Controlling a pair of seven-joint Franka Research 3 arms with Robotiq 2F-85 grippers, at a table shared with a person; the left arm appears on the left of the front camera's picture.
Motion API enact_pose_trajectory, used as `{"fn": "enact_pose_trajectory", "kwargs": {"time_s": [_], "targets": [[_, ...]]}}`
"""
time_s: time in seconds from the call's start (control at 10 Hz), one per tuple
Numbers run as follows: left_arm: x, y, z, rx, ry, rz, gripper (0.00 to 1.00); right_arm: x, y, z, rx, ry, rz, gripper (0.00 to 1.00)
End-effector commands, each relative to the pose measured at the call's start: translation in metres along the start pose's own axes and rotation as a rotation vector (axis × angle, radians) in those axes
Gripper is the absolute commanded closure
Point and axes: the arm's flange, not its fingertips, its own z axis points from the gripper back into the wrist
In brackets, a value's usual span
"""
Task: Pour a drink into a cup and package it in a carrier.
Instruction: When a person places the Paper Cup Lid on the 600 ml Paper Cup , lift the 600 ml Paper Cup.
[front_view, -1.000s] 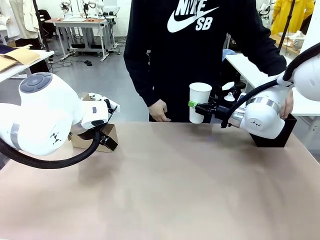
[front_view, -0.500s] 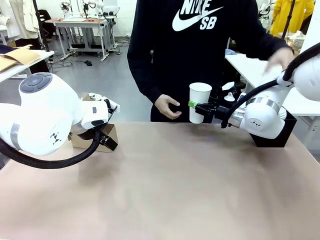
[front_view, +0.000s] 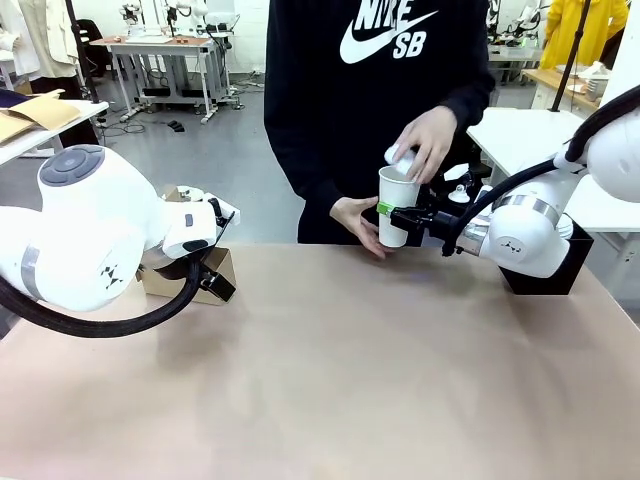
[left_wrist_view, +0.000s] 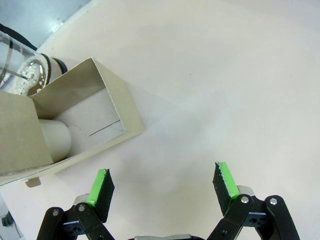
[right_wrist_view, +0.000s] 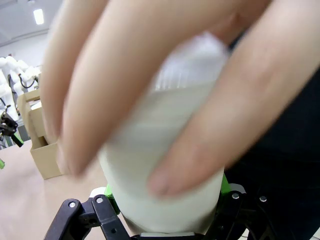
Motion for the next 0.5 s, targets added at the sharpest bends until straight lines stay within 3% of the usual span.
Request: {"fn": "enact_pose_trajectory", "kwargs": {"time_s": [0.0, 0.4], "targets": [[-0.0001, 0.0004, 0.0003, -0.002, -0.001, 0.001, 0.0, 0.0016, 0.0021, -0.0031, -0.009, 0.005, 0.014, 0.19], [-0.0001, 0.0004, 0.0003, -0.002, -0.001, 0.001, 0.0, 0.0016, 0.0021, -0.0031, -0.009, 0.005, 0.014, 0.19]]}}
